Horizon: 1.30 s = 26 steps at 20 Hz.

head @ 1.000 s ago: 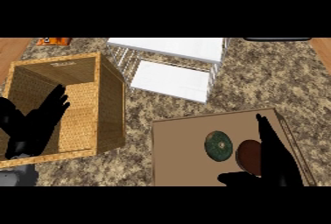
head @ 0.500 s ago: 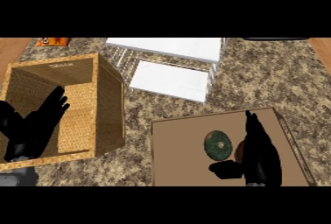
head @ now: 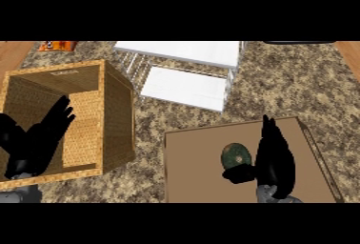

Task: Pick the squash from the tray and place it in the tiered shelf

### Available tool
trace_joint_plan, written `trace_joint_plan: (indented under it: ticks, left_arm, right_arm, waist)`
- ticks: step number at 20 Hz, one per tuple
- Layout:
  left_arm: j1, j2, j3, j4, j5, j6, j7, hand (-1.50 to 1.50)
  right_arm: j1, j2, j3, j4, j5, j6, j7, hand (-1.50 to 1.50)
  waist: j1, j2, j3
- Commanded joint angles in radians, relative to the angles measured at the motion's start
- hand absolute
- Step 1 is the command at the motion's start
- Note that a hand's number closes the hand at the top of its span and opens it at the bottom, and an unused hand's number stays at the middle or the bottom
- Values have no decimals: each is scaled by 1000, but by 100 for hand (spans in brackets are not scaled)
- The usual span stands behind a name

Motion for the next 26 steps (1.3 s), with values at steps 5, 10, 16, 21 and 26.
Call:
trace_joint_plan:
  ticks: [5, 10, 16, 21, 26]
  left_arm:
    - [59, -71, -9, 158, -1, -28, -64, 0]
    - [43, -91, -12, 149, -5, -23, -17, 0]
    - [44, -100, -9, 121, -26, -33, 1, 0]
    - [49, -94, 15, 155, -34, -62, -42, 0]
    - [-16, -118, -33, 112, -58, -62, 19, 0]
  right_arm:
    - [-35, 33, -44, 73, 12, -25, 9, -150]
    - [-44, 10, 37, 167, -67, 122, -85, 150]
    - [-56, 34, 51, 163, -73, 2, -121, 150]
    - [-135, 34, 241, 201, -111, -74, -65, 150]
    - [-387, 35, 391, 287, -262, -70, 22, 150]
  waist:
    - [-5, 23, -35]
    - [7, 26, -35]
    - [0, 20, -34]
    - [27, 26, -35]
    - [99, 40, -35]
